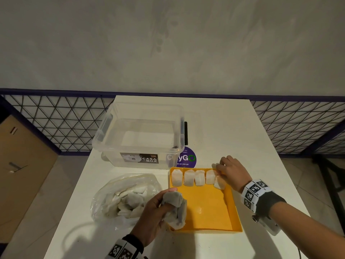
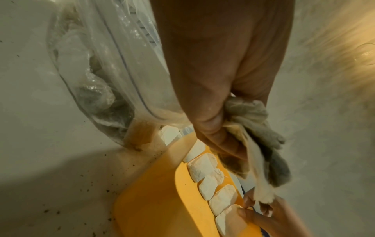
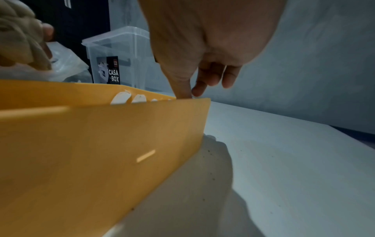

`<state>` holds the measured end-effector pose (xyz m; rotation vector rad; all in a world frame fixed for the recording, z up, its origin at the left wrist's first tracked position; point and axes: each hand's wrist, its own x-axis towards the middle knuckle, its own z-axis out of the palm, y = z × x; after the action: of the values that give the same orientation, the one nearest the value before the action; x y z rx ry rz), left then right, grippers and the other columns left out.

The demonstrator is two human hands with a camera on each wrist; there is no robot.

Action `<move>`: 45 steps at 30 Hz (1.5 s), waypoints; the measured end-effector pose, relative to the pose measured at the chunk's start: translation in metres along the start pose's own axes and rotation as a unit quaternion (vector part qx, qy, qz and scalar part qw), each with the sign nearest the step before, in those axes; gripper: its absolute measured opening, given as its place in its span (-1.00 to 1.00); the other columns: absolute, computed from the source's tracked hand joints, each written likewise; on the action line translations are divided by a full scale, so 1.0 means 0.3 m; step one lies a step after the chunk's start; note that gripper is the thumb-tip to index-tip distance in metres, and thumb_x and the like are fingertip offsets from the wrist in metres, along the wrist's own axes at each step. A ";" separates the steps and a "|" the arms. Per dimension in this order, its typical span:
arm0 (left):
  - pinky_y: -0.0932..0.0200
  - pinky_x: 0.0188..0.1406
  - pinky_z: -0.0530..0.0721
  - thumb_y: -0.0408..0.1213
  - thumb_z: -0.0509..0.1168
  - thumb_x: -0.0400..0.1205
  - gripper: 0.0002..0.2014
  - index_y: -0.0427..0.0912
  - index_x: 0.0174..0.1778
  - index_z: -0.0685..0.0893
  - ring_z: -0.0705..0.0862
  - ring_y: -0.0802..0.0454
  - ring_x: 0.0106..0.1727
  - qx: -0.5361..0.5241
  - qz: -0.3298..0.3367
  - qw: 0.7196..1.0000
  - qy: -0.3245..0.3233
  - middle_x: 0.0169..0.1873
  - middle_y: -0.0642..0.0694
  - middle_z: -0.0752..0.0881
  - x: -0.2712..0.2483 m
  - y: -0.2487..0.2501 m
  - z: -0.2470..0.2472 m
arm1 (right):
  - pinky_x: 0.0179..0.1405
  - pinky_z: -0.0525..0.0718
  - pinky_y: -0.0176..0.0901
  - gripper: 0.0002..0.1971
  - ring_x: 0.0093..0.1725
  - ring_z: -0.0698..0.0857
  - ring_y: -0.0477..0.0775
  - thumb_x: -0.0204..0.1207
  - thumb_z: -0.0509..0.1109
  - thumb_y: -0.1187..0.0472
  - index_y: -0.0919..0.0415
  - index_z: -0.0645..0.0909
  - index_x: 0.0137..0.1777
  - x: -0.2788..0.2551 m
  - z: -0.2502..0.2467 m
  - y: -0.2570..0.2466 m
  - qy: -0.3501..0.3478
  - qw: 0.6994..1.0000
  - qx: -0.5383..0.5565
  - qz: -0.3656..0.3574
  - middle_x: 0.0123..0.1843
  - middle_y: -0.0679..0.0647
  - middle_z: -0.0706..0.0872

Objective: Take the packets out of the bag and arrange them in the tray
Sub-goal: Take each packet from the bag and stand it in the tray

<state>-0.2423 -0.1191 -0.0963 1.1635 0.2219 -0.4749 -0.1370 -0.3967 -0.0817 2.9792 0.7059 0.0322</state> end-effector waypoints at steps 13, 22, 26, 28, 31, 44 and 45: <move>0.16 -0.16 0.69 -0.50 0.27 0.57 -0.68 -0.19 0.22 0.65 0.74 -0.06 -0.03 0.017 -0.008 1.000 0.010 -0.08 -0.16 0.78 -0.011 0.010 0.013 | -0.62 0.49 -0.24 -0.60 -0.47 0.58 0.03 -0.12 0.74 0.34 0.13 0.56 -0.44 0.012 0.050 0.026 0.005 1.000 0.012 0.010 -0.49 -0.01 0.61; 0.20 -0.23 0.72 -0.56 0.19 0.62 -0.73 -0.23 0.16 0.64 0.77 0.00 -0.17 0.013 0.005 1.000 0.007 -0.24 -0.14 0.82 -0.022 0.036 0.021 | 0.10 0.45 -0.17 -0.64 0.17 0.47 0.06 0.45 0.39 0.08 0.13 0.52 0.23 -0.007 -0.100 -0.065 0.033 0.982 0.187 0.024 0.21 0.03 0.57; 0.12 -0.16 0.71 -0.38 0.42 0.50 -0.59 -0.18 0.29 0.61 0.72 -0.11 -0.07 -0.013 0.018 1.000 -0.003 -0.08 -0.26 0.76 -0.022 0.052 0.031 | 0.18 0.39 -0.29 -0.57 0.18 0.39 -0.14 0.56 0.17 -0.18 0.01 0.49 0.32 -0.001 -0.247 -0.227 -0.046 0.943 0.322 -0.068 0.20 -0.06 0.54; 0.10 -0.16 0.71 -0.35 0.40 0.40 -0.48 -0.18 0.33 0.59 0.71 -0.11 -0.06 -0.023 0.017 1.000 -0.009 -0.04 -0.26 0.76 -0.021 0.057 0.034 | 0.21 0.44 -0.25 -0.60 0.19 0.42 -0.12 0.56 0.23 -0.17 -0.03 0.49 0.32 0.013 -0.277 -0.309 -0.111 0.925 0.353 -0.088 0.19 -0.05 0.55; 0.17 -0.30 0.70 -0.33 0.46 0.28 -0.40 -0.19 0.29 0.58 0.74 -0.02 -0.22 -0.035 0.025 0.999 -0.020 -0.16 -0.23 0.77 -0.030 0.070 0.044 | 0.12 0.49 -0.19 -0.62 0.13 0.47 -0.04 0.54 0.33 -0.06 0.02 0.50 0.32 0.046 -0.269 -0.396 -0.146 0.920 0.351 -0.091 0.17 0.06 0.54; 0.12 -0.14 0.74 -0.33 0.40 0.44 -0.50 -0.20 0.34 0.58 0.74 -0.11 -0.02 -0.031 0.005 0.999 0.005 0.10 -0.29 0.76 -0.057 0.069 0.009 | -0.20 0.49 -0.37 -0.90 -0.27 0.50 -0.17 0.53 0.37 0.31 0.13 0.61 -0.01 0.050 -0.262 -0.430 -0.122 0.811 0.570 0.037 -0.23 -0.13 0.57; 0.13 -0.15 0.75 -0.36 0.42 0.46 -0.53 -0.19 0.32 0.59 0.75 -0.11 -0.03 -0.035 0.003 0.999 0.004 0.08 -0.27 0.78 -0.056 0.069 0.009 | -0.18 0.51 -0.31 -0.91 -0.26 0.51 -0.14 0.53 0.36 0.32 0.12 0.59 -0.04 0.047 -0.259 -0.435 -0.115 0.800 0.586 0.051 -0.21 -0.10 0.58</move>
<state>-0.2475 -0.1111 -0.0713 1.0976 0.2403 -0.4549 -0.1858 -0.2685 -0.0150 3.9996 0.6677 -1.1586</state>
